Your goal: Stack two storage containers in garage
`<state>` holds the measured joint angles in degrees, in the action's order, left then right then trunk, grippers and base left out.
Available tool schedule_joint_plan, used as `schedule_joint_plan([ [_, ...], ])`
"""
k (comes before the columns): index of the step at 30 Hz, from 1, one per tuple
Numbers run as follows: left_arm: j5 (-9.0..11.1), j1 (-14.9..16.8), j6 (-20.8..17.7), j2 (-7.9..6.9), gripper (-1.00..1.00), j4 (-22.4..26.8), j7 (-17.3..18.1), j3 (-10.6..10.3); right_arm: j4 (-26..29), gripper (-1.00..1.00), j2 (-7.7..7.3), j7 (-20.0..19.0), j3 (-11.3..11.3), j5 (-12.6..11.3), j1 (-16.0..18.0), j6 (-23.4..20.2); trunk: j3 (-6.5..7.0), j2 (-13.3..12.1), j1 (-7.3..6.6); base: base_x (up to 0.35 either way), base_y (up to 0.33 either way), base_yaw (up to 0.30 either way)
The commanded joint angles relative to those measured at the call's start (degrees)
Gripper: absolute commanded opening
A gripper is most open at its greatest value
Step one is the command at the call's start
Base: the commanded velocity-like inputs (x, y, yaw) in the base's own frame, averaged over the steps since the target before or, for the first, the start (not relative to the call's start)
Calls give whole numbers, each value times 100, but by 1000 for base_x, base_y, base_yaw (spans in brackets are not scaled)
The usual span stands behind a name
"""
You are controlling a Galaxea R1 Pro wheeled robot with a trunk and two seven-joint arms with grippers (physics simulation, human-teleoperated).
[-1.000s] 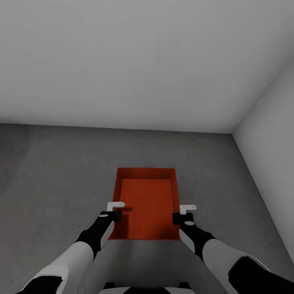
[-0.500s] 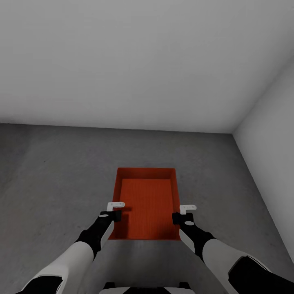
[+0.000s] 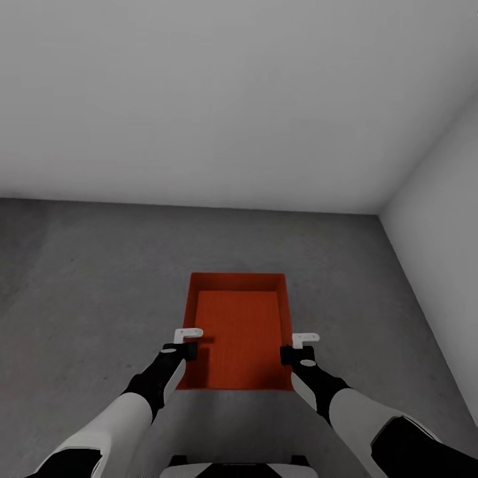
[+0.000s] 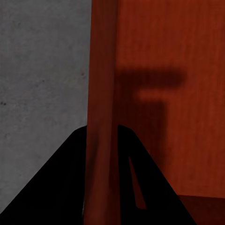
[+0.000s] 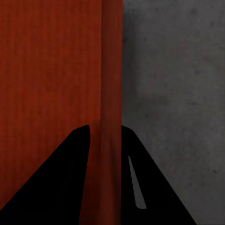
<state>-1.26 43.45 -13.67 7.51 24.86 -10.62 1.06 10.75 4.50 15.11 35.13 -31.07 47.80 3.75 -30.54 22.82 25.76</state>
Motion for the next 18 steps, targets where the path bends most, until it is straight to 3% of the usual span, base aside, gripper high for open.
schedule_joint_plan([
  [1, -25, -3, -41, -242, -100, -25, -37, -18, 15, -100, -2, 0, -77, 32, 10, 171, -16, 10, 3, 0, 0, 0],
  [18, -25, -3, -39, -241, -100, -25, -37, -18, 15, -100, -2, 0, -76, 31, 10, 173, -58, 10, 3, 0, 0, 0],
])
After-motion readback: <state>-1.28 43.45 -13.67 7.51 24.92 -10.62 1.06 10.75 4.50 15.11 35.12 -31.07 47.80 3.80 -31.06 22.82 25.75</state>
